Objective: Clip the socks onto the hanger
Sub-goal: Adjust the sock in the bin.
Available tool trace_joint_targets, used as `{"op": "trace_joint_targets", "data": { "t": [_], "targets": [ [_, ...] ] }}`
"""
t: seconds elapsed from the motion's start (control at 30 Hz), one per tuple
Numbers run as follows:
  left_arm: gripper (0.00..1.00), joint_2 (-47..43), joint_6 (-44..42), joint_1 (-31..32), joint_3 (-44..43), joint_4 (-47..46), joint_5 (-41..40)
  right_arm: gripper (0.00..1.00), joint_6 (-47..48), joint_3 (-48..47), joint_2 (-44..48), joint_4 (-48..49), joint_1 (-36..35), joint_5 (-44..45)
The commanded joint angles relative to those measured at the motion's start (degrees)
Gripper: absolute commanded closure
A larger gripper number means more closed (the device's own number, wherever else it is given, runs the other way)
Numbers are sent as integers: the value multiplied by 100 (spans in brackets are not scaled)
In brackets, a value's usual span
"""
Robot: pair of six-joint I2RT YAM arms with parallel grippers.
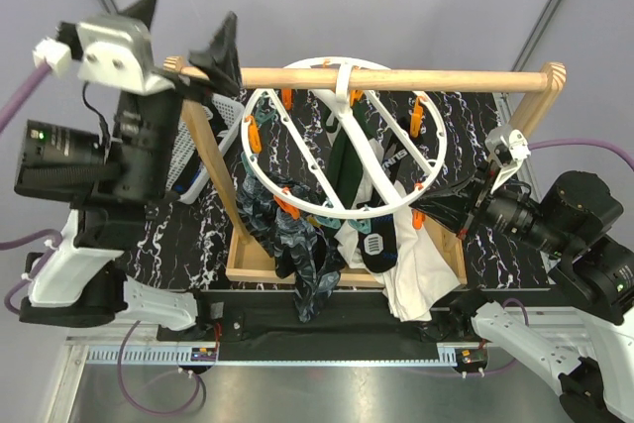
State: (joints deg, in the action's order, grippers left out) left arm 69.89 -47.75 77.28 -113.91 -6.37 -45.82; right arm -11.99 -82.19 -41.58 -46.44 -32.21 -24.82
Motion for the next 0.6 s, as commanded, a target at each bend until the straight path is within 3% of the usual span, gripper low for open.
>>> {"op": "trace_joint_targets", "data": {
  "t": [0.0, 0.2, 0.27, 0.3, 0.33, 0.43, 0.57],
  "targets": [
    [3, 156, 464, -931, -772, 450, 161, 100, -102, 2, -43, -173, -14, -23],
    [1, 710, 1773, -3119, -1546, 1662, 346, 100, -128, 19, -8, -226, -14, -41],
    [1, 798, 2188, -4050, -1468, 1832, 442, 100, -120, 37, 45, -278, -14, -23],
    [1, 807, 2782, -4419, -1398, 2128, 512, 100, -128, 45, 71, -296, -14, -6],
    [1, 842, 3162, -5145, -1371, 2340, 713, 100, -120, 45, 80, -331, -22, -5],
    [1, 764, 4543, -6403, -769, 2939, 1082, 100, -111, 28, 98, -410, -22, -14],
    [1, 640, 5991, -7391, 243, 3299, 1336, 100, -67, 28, 124, -454, -14, -5]
  ]
}}
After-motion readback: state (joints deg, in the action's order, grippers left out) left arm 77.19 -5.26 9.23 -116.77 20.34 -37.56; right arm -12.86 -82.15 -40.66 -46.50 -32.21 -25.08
